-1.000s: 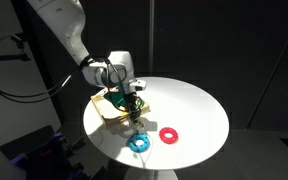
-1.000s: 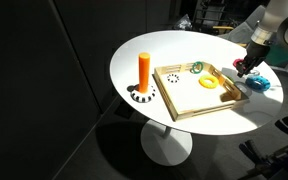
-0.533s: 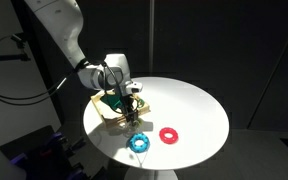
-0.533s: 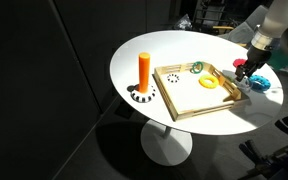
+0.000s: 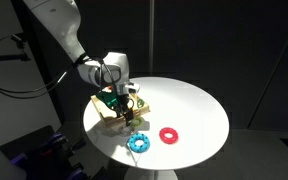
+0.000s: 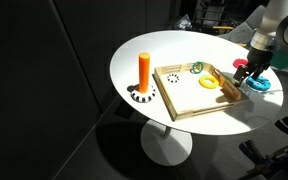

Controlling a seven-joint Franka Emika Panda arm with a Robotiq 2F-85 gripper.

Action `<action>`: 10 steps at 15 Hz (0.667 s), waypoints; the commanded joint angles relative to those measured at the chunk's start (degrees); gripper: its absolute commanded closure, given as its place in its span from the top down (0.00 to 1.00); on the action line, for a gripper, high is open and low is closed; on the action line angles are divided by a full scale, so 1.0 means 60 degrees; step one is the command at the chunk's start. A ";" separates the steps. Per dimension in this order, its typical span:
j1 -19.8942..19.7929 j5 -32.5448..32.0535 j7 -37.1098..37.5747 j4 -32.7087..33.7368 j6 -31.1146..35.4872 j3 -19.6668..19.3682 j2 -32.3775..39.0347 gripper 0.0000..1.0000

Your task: Move the transparent ring from the tray to the table

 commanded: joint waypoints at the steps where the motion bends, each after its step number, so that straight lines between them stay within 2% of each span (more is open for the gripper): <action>1: -0.0497 0.0951 -0.0909 0.0180 -0.1749 0.0619 -0.0810 1.00; 6: -0.0408 0.1162 -0.0774 0.0812 -0.3898 0.0805 -0.1734 1.00; 10: -0.0318 0.0993 -0.0348 0.1454 -0.5080 0.0957 -0.2330 1.00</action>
